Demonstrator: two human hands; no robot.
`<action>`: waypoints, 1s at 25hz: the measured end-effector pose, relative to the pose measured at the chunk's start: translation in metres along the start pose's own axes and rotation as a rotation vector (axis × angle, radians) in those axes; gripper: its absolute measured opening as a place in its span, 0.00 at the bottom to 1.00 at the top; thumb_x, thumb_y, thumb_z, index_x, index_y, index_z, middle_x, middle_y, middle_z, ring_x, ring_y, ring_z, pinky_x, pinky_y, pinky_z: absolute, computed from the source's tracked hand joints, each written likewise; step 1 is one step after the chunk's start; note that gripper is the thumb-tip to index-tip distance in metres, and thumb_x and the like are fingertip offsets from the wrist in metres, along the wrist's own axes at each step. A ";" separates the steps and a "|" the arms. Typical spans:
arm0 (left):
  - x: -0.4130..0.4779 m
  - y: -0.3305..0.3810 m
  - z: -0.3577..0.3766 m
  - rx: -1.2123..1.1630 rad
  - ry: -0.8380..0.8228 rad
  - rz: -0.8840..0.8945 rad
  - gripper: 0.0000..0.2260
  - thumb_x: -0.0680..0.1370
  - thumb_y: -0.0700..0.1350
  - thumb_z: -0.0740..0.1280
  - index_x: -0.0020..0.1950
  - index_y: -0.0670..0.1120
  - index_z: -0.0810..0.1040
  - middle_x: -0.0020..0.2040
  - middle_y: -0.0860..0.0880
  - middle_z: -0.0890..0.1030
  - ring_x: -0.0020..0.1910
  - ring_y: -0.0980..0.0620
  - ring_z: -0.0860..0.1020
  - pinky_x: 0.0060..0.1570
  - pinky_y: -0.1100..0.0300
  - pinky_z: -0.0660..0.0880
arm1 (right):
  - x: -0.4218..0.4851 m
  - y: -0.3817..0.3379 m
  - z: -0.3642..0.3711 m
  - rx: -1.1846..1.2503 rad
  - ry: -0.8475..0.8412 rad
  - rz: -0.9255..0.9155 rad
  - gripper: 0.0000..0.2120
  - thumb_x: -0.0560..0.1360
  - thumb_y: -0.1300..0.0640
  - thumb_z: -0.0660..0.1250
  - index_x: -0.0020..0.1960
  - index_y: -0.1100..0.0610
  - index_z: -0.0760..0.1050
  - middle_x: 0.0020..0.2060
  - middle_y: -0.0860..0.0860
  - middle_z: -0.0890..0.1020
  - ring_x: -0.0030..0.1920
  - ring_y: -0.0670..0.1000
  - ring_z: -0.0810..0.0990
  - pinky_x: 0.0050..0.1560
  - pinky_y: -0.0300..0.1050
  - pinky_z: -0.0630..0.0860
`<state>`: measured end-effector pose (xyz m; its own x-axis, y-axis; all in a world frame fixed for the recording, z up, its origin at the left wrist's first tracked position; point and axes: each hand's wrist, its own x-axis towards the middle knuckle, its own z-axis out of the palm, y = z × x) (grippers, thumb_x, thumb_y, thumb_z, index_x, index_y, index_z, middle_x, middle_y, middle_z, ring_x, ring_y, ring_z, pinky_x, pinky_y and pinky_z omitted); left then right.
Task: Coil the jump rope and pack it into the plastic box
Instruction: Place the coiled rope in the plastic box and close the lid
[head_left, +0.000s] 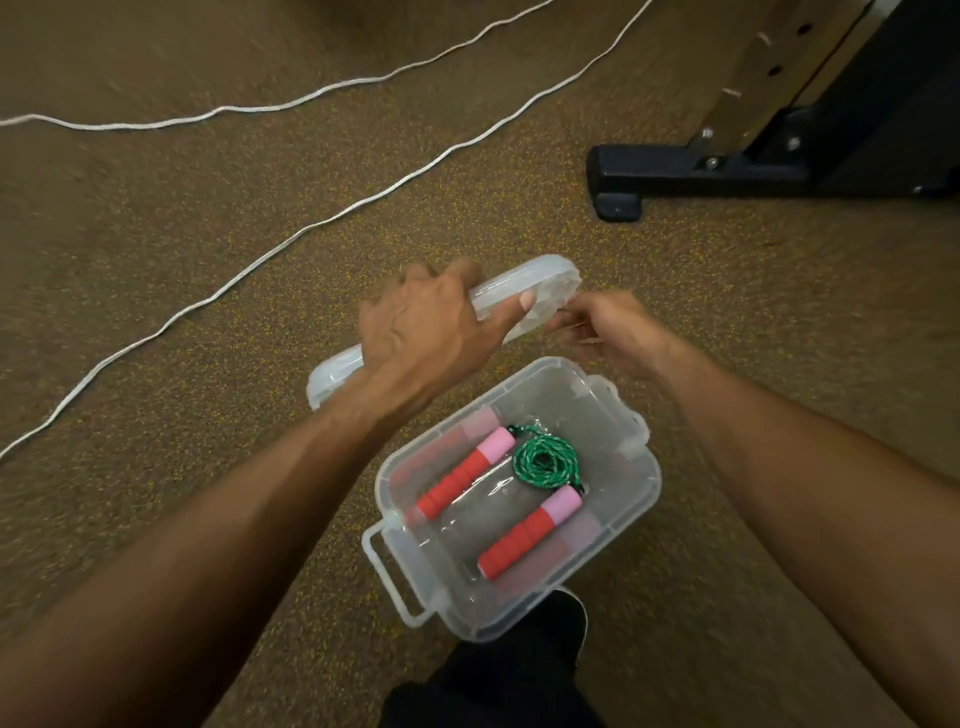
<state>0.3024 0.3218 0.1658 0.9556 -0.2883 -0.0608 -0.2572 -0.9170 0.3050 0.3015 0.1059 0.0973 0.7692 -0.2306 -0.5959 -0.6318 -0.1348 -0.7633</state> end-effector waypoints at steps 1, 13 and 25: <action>-0.007 0.007 -0.005 0.006 0.002 0.024 0.30 0.72 0.76 0.51 0.59 0.57 0.76 0.53 0.42 0.79 0.53 0.40 0.78 0.50 0.44 0.76 | -0.010 -0.001 -0.004 0.117 -0.015 0.043 0.13 0.79 0.56 0.59 0.53 0.59 0.81 0.42 0.53 0.86 0.38 0.50 0.77 0.40 0.45 0.75; -0.107 0.073 0.020 0.237 -0.052 0.268 0.28 0.75 0.69 0.61 0.62 0.48 0.71 0.57 0.46 0.78 0.53 0.43 0.79 0.46 0.50 0.72 | -0.087 0.026 -0.038 0.186 -0.058 0.044 0.10 0.76 0.55 0.73 0.53 0.60 0.82 0.41 0.54 0.85 0.39 0.50 0.82 0.43 0.47 0.81; -0.142 0.086 0.091 0.278 -0.143 0.341 0.29 0.73 0.64 0.68 0.63 0.45 0.66 0.57 0.45 0.73 0.54 0.45 0.78 0.42 0.51 0.73 | -0.108 0.072 -0.033 -0.405 0.038 -0.142 0.24 0.76 0.50 0.71 0.71 0.48 0.73 0.67 0.53 0.78 0.61 0.53 0.79 0.63 0.52 0.75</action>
<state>0.1317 0.2590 0.1138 0.7852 -0.6038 -0.1376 -0.6012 -0.7965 0.0646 0.1698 0.0890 0.1149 0.8518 -0.2171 -0.4768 -0.5126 -0.5332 -0.6730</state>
